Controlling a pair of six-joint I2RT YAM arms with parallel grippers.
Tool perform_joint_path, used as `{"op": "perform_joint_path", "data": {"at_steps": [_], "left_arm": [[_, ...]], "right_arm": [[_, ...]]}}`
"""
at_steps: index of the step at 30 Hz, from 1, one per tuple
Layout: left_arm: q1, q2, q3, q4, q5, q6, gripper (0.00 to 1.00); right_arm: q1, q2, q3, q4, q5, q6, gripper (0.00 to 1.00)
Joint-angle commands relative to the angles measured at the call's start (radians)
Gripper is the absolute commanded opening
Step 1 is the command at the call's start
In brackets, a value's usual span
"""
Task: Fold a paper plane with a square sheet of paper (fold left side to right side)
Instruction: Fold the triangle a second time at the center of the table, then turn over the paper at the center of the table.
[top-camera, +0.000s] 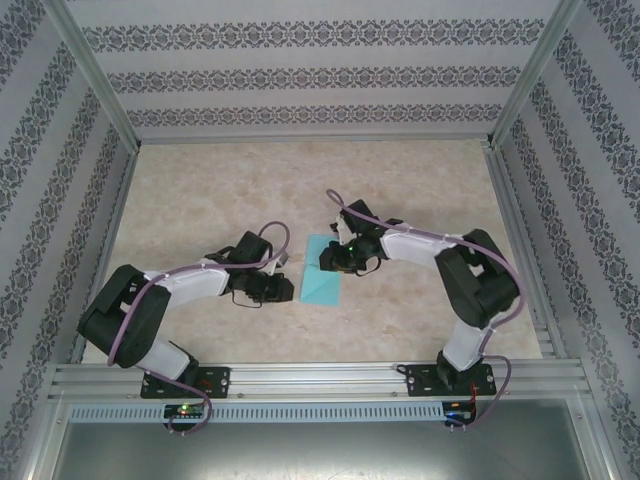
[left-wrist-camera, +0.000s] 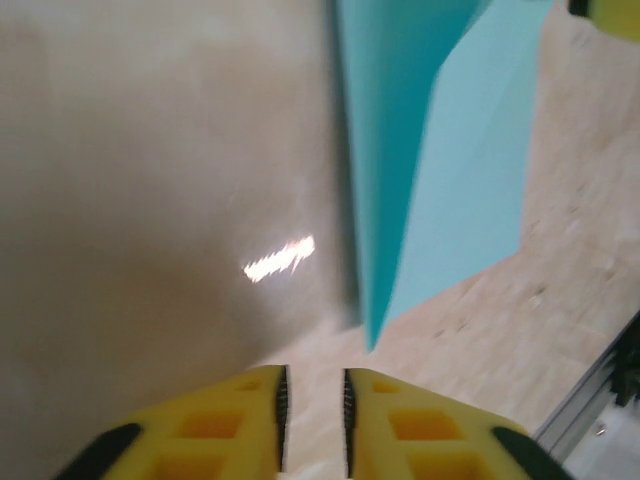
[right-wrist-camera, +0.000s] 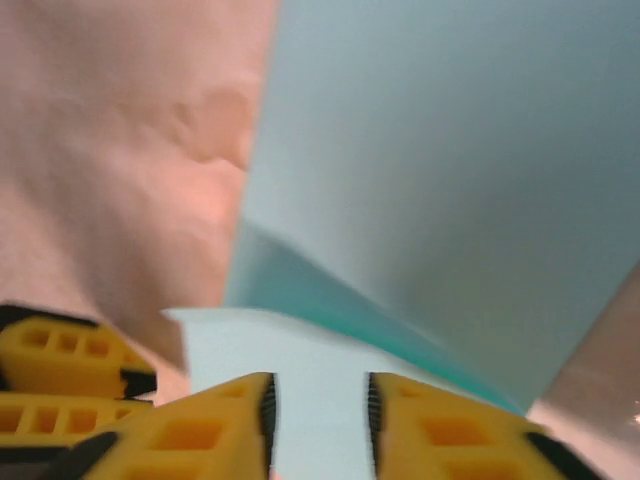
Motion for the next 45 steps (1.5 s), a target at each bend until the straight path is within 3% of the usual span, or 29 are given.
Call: {"op": "perform_joint_path", "data": {"at_steps": [1,6,13,16,27,34,41,45], "left_arm": [[0.029,-0.002,0.070,0.034,0.012,0.002,0.31],[0.032,0.105,0.159,0.106,0.036,-0.005,0.36],[0.033,0.221,0.225,0.121,0.015,0.005,0.39],[0.032,0.234,0.226,0.153,0.039,-0.006,0.34],[0.032,0.200,0.210,0.129,-0.015,0.005,0.12],[0.033,0.197,0.201,0.139,-0.020,0.000,0.11],[0.034,0.170,0.195,0.123,-0.050,0.005,0.11],[0.035,0.154,0.192,0.123,-0.052,0.001,0.14]], "right_arm": [[-0.035,-0.126,-0.031,0.027,0.049,-0.009,0.44],[-0.097,-0.232,-0.141,0.052,0.035,-0.012,0.61],[-0.123,-0.258,-0.260,0.226,-0.112,0.080,0.65],[-0.110,-0.208,-0.262,0.274,-0.155,0.122,0.64],[-0.053,-0.056,-0.202,0.314,-0.114,0.216,0.62],[-0.032,0.022,-0.190,0.444,-0.175,0.286,0.56],[-0.015,0.059,-0.169,0.458,-0.187,0.306,0.52],[-0.017,0.062,-0.175,0.475,-0.199,0.322,0.42]]}}
